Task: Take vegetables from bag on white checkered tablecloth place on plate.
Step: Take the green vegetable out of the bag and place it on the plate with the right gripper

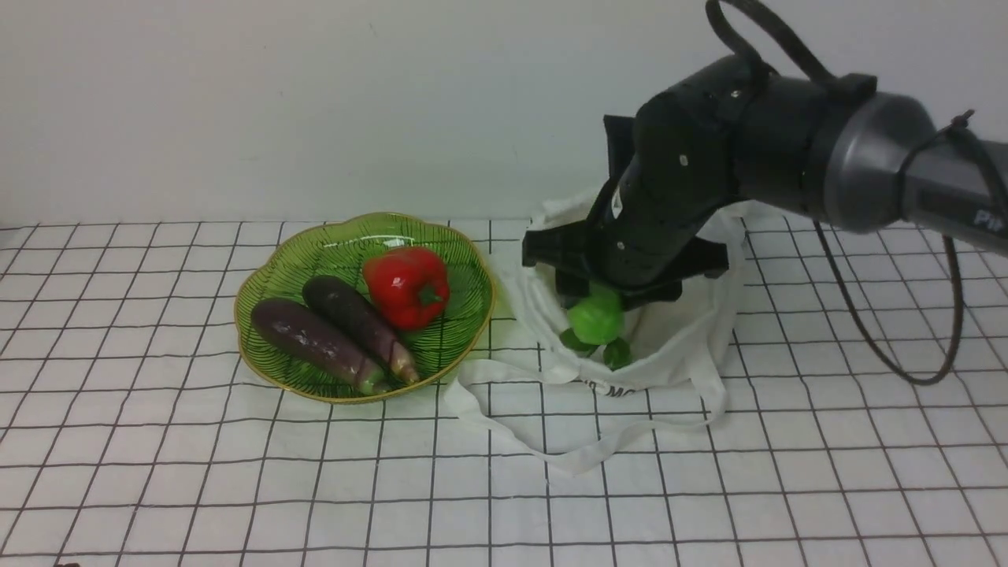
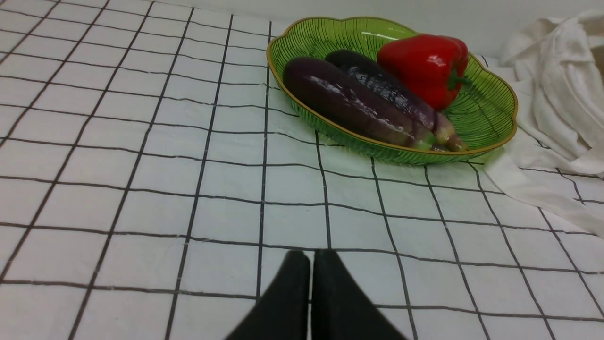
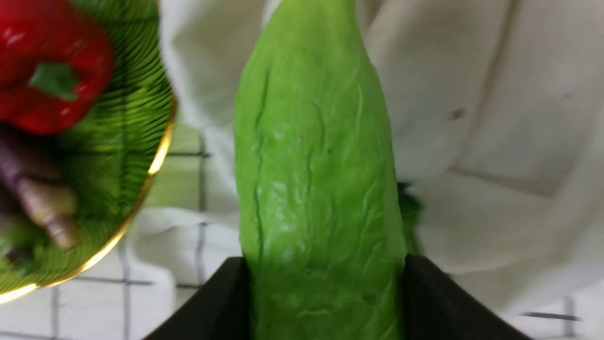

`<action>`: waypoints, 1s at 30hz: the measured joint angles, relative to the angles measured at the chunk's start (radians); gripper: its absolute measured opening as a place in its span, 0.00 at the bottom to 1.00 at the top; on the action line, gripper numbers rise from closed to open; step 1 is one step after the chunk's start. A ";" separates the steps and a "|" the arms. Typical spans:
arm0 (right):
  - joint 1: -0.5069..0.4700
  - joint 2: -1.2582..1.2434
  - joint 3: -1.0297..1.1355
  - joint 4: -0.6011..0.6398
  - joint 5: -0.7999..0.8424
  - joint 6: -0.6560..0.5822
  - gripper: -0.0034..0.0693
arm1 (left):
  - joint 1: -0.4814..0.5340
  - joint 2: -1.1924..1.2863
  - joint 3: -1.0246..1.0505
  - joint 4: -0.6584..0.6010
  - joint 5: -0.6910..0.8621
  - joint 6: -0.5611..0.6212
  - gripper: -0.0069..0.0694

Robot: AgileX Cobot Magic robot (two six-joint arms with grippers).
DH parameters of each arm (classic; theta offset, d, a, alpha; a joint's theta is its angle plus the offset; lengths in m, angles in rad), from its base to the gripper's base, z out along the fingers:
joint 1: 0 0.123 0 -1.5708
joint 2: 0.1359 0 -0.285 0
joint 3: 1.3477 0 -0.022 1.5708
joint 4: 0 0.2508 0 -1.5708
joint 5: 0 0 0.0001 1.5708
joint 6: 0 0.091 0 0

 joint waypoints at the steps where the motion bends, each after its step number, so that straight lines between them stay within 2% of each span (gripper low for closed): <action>1: 0.000 0.000 0.000 0.007 -0.005 -0.008 0.56 | 0.000 0.000 0.000 0.000 0.000 0.000 0.08; 3: 0.002 0.001 0.000 0.084 -0.071 -0.095 0.56 | 0.000 0.000 0.000 0.000 0.000 0.000 0.08; 4: 0.008 0.001 0.000 0.153 -0.148 -0.191 0.56 | 0.000 0.000 0.000 0.000 0.000 0.000 0.08; 5: 0.010 0.001 0.000 0.170 -0.168 -0.202 0.56 | 0.000 0.000 0.000 0.000 0.000 0.000 0.08; 6: 0.024 0.012 0.000 0.241 -0.263 -0.302 0.56 | 0.000 0.000 0.000 0.000 0.000 0.000 0.08; 7: 0.026 0.012 0.000 0.248 -0.274 -0.313 0.56 | 0.000 0.000 0.000 0.000 0.000 0.000 0.08; 8: 0.043 0.035 0.000 0.299 -0.352 -0.402 0.56 | 0.000 0.000 0.000 0.000 0.000 0.000 0.08; 11: 0.071 0.089 0.000 0.357 -0.453 -0.487 0.56 | 0.000 0.000 0.000 0.000 0.000 0.000 0.08; 16: 0.092 0.183 0.000 0.397 -0.550 -0.556 0.56 | 0.000 0.000 0.000 0.000 0.000 0.000 0.08; 19: 0.092 0.204 0.000 0.399 -0.553 -0.591 0.64 | 0.000 0.000 0.000 0.000 0.000 0.000 0.08; 23: 0.092 0.199 0.000 0.399 -0.550 -0.623 0.89 | 0.000 0.000 0.000 0.000 0.000 0.000 0.08; 24: 0.092 0.194 0.000 0.397 -0.546 -0.628 0.93 | 0.000 0.000 0.000 0.000 0.000 0.000 0.08; 26: 0.092 0.154 0.001 0.370 -0.516 -0.635 0.98 | 0.000 0.000 0.000 0.000 0.000 0.000 0.08; 30: 0.092 0.043 0.001 0.298 -0.444 -0.650 0.99 | 0.000 0.000 0.000 0.000 0.000 0.000 0.08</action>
